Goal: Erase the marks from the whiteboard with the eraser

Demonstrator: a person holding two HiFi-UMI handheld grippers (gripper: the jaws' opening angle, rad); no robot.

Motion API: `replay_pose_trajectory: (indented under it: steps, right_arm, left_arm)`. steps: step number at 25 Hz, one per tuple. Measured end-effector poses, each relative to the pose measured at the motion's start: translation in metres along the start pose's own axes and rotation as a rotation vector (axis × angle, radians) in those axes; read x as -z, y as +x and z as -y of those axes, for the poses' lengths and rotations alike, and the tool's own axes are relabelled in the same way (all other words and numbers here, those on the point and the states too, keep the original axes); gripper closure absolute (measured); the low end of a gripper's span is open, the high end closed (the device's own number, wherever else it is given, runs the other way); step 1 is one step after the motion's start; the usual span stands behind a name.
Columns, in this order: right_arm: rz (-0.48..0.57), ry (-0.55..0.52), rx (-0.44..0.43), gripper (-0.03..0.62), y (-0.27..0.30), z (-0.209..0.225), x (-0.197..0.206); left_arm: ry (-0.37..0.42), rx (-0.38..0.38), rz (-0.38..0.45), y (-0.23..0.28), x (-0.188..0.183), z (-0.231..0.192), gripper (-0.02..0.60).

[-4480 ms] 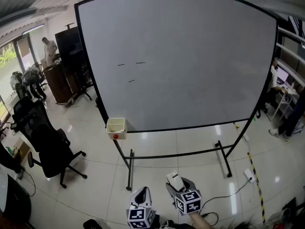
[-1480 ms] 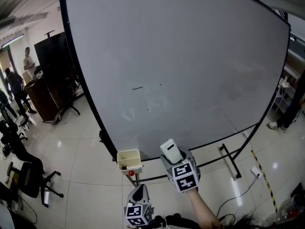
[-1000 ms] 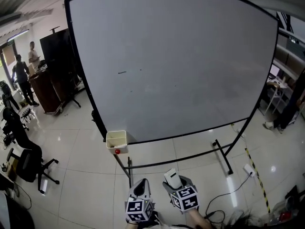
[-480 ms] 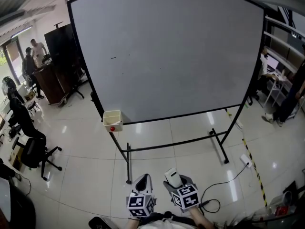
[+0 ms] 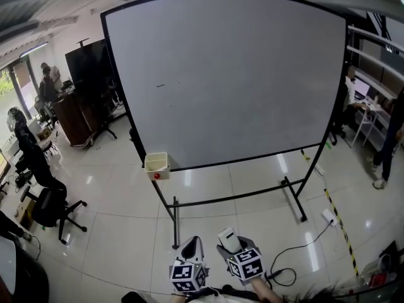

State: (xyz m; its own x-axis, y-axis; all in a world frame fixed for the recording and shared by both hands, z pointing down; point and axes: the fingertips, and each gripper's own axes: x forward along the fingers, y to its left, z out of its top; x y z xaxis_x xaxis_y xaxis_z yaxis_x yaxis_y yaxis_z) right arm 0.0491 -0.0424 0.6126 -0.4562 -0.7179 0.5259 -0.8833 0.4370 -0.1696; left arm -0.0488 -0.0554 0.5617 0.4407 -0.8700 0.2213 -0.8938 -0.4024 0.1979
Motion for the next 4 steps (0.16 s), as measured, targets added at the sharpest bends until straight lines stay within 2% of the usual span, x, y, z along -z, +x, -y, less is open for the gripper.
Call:
replay_pose_trajectory:
  steps: [4]
  right_arm:
    - [0.002,0.009,0.004,0.329,0.0009,-0.0016,0.0022]
  left_arm:
    - [0.008,0.005,0.001,-0.0031,0.0013,-0.0019,0.604]
